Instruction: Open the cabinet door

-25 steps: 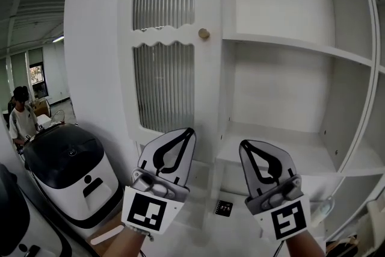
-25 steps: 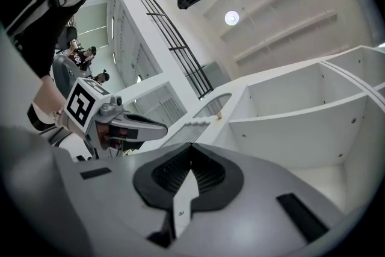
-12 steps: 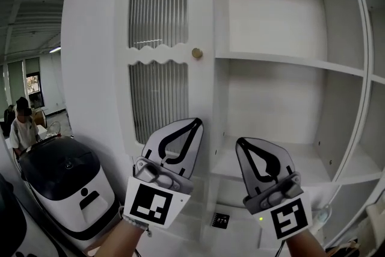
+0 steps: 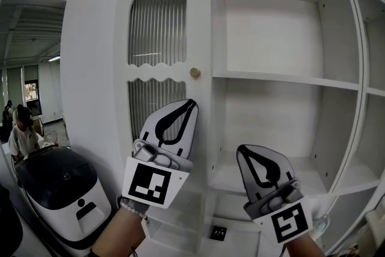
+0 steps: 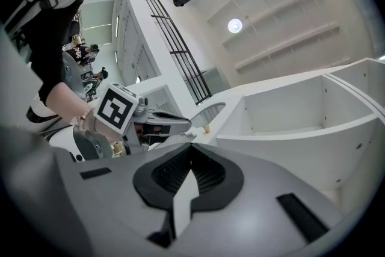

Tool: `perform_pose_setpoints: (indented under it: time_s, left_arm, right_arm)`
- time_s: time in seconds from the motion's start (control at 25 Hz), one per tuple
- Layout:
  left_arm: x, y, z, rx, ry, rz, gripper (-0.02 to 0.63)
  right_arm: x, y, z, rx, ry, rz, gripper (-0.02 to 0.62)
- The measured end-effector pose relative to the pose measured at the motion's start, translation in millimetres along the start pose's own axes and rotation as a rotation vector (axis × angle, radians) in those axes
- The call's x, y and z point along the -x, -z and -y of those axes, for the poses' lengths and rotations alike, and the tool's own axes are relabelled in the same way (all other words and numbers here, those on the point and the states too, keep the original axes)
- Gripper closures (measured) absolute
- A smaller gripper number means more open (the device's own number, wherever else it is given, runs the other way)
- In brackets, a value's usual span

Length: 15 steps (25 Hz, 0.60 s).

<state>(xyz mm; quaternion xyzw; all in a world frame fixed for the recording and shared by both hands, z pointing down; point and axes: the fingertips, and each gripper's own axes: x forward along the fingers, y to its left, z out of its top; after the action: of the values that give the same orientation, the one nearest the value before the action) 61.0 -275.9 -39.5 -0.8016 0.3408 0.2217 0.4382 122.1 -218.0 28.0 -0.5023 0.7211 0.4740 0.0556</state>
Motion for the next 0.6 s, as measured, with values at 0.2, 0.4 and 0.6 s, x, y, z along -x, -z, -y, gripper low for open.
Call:
perform_pose_setpoints:
  time_s: [0.2, 0.4, 0.6]
  left_arm:
    - [-13.8, -2.4, -16.7, 0.028, -0.022, 0.023, 0.526]
    - [-29.5, 4.9, -22.7, -0.013, -0.025, -0.003, 0.5]
    - [-46.8, 11.4, -29.5, -0.052, -0.026, -0.005, 0.48]
  right_arm:
    - [-0.6, -1.0, -0.5, 0.011, -0.01, 0.004, 0.597]
    - [-0.4, 0.2, -2.0, 0.011, -0.016, -0.002, 0.597]
    - [-0.1, -1.1, -3.1, 0.019, -0.021, -0.002, 0.597]
